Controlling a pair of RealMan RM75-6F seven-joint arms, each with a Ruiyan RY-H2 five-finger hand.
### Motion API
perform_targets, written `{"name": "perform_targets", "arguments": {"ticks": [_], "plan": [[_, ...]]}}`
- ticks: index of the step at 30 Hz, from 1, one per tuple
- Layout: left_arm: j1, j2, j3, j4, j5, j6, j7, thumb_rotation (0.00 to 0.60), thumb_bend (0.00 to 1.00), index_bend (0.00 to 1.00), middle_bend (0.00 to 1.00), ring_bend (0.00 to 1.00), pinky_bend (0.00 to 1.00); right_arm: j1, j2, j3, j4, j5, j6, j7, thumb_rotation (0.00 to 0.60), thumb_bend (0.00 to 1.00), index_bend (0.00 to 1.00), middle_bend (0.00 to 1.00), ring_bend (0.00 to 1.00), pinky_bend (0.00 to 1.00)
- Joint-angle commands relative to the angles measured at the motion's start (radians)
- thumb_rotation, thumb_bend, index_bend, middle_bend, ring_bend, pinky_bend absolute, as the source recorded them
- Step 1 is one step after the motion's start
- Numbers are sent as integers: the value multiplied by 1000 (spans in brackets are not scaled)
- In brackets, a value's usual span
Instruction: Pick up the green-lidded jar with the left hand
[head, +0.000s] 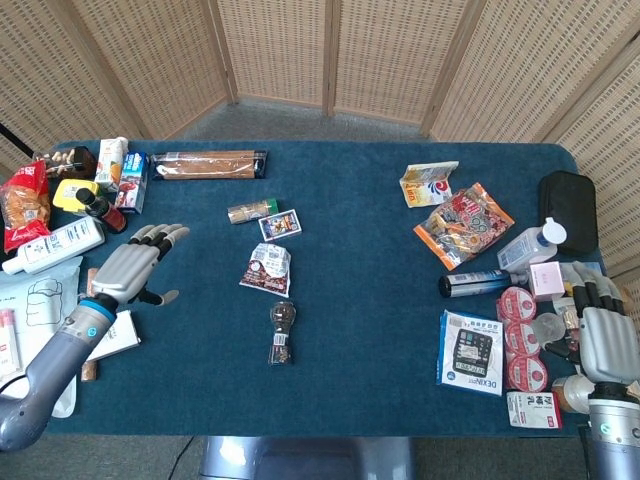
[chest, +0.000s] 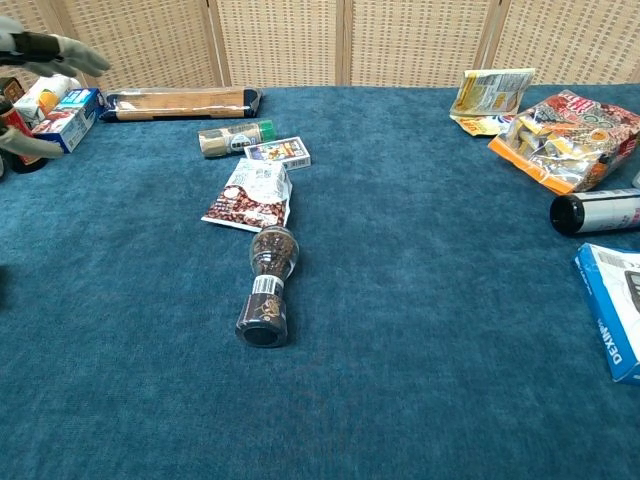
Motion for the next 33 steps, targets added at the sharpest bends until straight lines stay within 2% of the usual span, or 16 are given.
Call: {"name": "perform_targets", "arguments": {"ticks": [1,12,20,33], "plan": [[-75,-53,-16,75,-87,-55,50,600,304,0,0,0,0,-7,4,1,3,-1,5,7,488,326,0,0,0,0],[-235,-206,-18,298,-294,-128,124,600,305,0,0,0,0,-28,24,8,-3,3,18,10,488,327,0,0,0,0],[-327,-317,-6,447,-403,-149,170,600,305,0,0,0,0,-42,34,14,-8,10,26,17,484,326,0,0,0,0],[-471,-519,12,752,-593,-207,271,600,307,0,0,0,0,-73,52,19,-14,26,51,24,487,326,0,0,0,0]]}}
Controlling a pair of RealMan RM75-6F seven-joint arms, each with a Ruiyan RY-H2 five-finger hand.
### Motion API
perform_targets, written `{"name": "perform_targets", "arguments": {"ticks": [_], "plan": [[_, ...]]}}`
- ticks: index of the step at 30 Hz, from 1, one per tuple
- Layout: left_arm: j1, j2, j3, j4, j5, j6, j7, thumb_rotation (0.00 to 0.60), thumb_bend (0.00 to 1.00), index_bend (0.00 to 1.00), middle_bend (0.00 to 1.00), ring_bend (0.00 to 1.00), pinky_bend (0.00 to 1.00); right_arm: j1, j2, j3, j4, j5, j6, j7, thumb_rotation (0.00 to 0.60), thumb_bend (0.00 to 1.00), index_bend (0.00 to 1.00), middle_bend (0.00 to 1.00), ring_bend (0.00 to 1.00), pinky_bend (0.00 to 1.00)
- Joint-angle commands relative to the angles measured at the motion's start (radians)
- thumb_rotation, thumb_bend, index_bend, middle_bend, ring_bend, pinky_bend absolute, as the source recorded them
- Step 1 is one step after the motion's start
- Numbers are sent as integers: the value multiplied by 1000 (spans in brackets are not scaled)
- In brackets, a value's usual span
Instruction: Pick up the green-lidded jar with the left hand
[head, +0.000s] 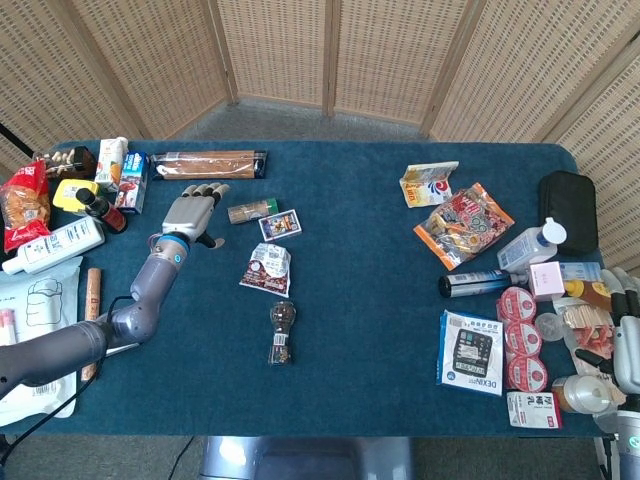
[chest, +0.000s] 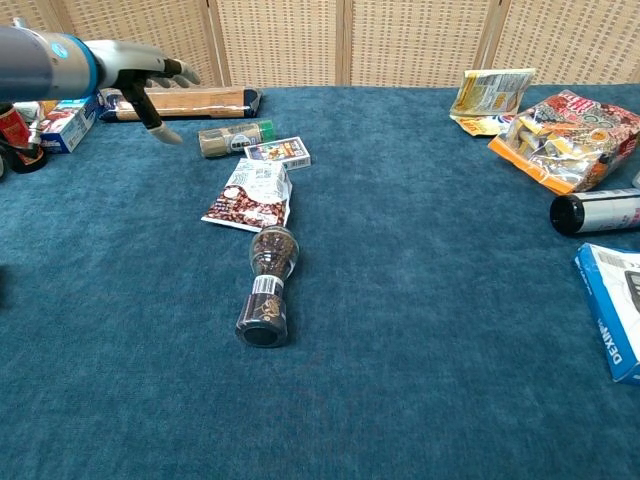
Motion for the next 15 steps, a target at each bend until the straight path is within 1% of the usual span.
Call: {"name": "perform_targets", "arguments": {"ticks": [1,11,15], "plan": [[-45,-72,-1,95,-40,-27,24,600,310,0,0,0,0,-9,4,-1,-3,6,7,-1,487,325,0,0,0,0],[-124,-237,-9,371,-117,-162,49,600,316,0,0,1,0,-47,18,4,-26,34,48,-14,486,326,0,0,0,0],[-150,-303,-10,487,-134,-227,52,600,319,0,0,22,0,-64,24,5,-39,45,67,-24,485,325,0,0,0,0]]}}
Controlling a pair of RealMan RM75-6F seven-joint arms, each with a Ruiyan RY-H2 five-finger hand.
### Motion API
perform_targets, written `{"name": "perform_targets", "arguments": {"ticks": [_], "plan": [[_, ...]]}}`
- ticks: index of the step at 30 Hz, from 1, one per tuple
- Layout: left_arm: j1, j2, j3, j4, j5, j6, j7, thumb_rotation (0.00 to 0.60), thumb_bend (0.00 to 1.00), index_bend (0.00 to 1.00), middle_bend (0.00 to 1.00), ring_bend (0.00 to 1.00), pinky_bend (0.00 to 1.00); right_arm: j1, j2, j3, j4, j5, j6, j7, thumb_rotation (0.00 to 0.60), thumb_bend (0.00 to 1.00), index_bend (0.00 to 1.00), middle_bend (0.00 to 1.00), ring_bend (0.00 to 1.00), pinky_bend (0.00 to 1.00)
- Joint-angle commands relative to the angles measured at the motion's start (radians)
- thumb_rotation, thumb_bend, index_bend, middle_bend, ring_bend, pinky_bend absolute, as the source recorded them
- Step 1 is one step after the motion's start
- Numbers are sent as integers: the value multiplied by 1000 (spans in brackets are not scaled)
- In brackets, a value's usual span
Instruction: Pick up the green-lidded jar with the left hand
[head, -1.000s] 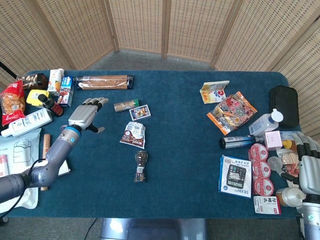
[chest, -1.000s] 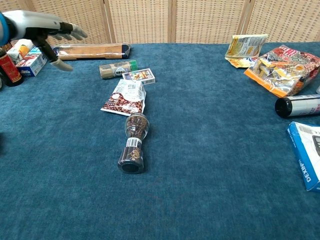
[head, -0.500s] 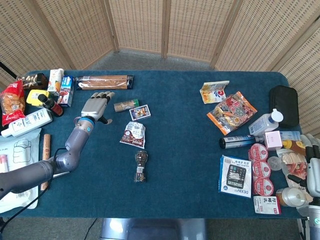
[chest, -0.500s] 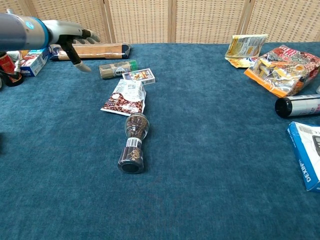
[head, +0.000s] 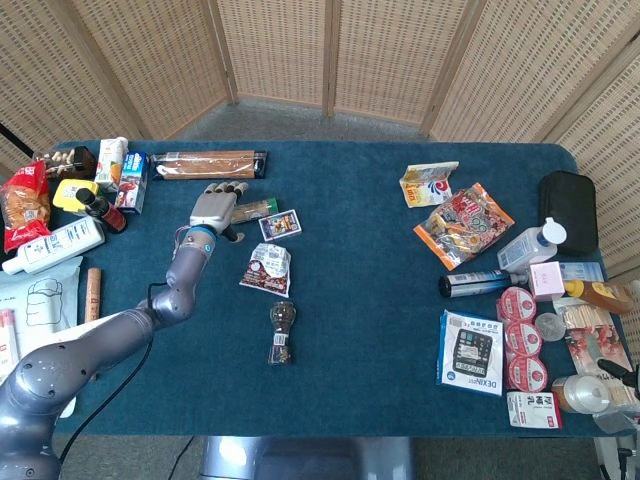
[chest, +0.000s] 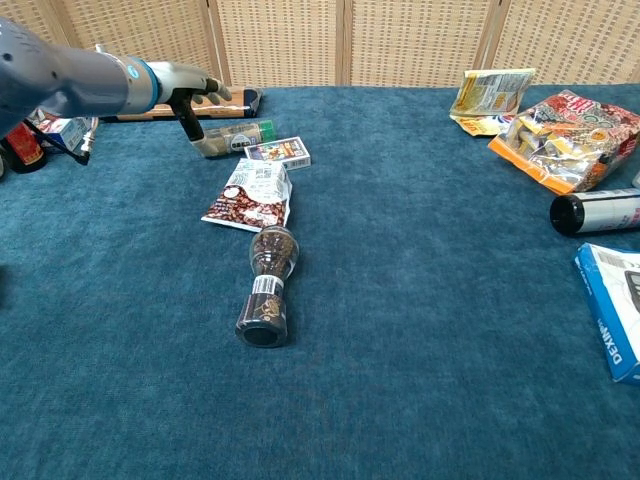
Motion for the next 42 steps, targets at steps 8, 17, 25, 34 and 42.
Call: {"name": "perform_targets", "arguments": {"ticks": [8,17,25,34,42], "plan": [[-56,-145,-10,239,-23,-143,-4,600,346,0,4,145,0,-34,6,3,-19,15,36,-2,487,325,0,0,0,0],[-76,-217,-14,363,-55,-192,5,600,458,155,215,476,73,-67,10,0,-16,12,61,22,487,324,0,0,0,0],[-62,-232,-39,393,-53,-164,37,600,534,396,475,733,344,-80,20,6,-15,2,69,44,489,322,0,0,0,0],[-31,-201,-82,343,-31,-124,42,600,550,495,591,852,500,-83,25,14,-21,-11,66,65,486,322,0,0,0,0],[31,-19,-127,62,55,5,-26,600,559,505,601,855,509,-64,19,21,-17,-25,40,68,488,320,0,0,0,0]]}}
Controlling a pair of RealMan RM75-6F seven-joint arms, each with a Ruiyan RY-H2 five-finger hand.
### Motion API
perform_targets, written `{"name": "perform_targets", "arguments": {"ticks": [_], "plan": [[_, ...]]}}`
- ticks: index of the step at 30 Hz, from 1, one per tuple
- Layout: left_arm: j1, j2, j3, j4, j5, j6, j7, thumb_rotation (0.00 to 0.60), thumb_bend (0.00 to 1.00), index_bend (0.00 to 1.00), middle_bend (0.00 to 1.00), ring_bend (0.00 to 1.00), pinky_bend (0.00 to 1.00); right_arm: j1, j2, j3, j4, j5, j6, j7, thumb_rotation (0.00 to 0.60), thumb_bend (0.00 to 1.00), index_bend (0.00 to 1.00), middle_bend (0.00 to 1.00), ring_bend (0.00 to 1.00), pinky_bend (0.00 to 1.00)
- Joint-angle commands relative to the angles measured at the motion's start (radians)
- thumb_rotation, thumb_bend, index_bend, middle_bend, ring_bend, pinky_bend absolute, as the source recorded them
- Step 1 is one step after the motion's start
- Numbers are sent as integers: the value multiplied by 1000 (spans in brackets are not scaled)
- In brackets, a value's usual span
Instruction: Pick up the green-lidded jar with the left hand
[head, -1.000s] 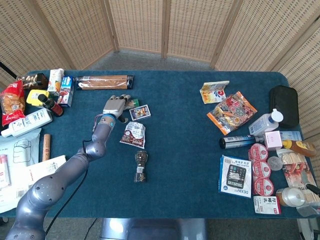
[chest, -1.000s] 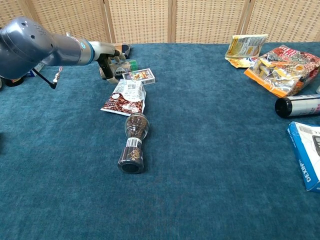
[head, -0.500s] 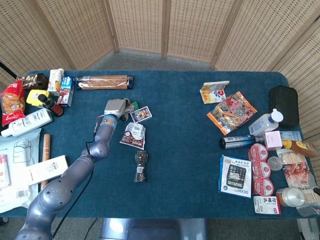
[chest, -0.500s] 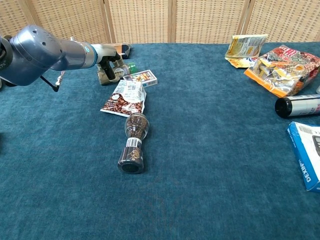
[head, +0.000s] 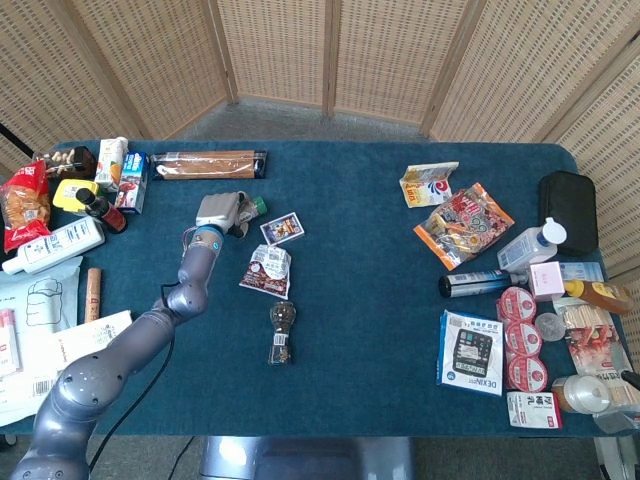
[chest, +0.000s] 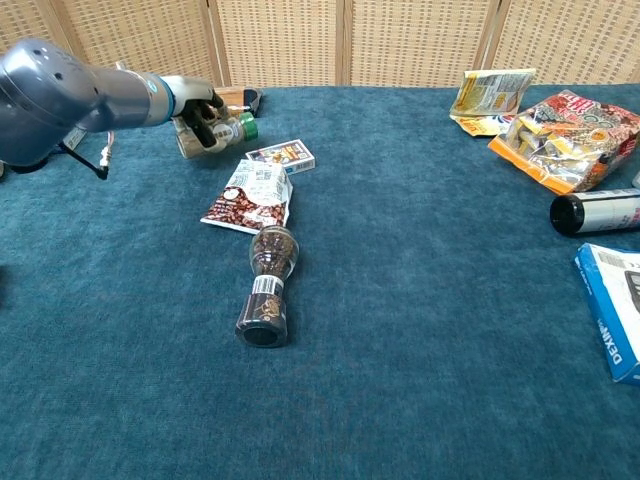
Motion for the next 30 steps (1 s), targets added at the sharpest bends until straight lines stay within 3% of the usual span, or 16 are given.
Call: {"name": "perform_targets", "arguments": {"ticks": [1,9,15,23,30], "plan": [[50,140,-31,-213,57,100,-46,600,560,507,604,855,508,8,-6,2,4,-4,-12,4,488,319,0,0,0,0],[128,436,-105,-688,112,273,-113,600,560,505,602,855,508,29,-30,3,30,-13,-46,18,487,321,0,0,0,0],[161,607,-160,-950,154,368,-148,600,555,502,598,855,506,41,-48,-1,48,-21,-69,32,486,322,0,0,0,0],[203,751,-244,-1162,174,391,-271,600,551,501,598,855,505,48,-67,-5,76,-30,-87,62,486,322,0,0,0,0],[215,820,-250,-1245,177,417,-311,600,551,498,596,854,504,55,-83,-11,100,-45,-105,86,486,323,0,0,0,0]]}}
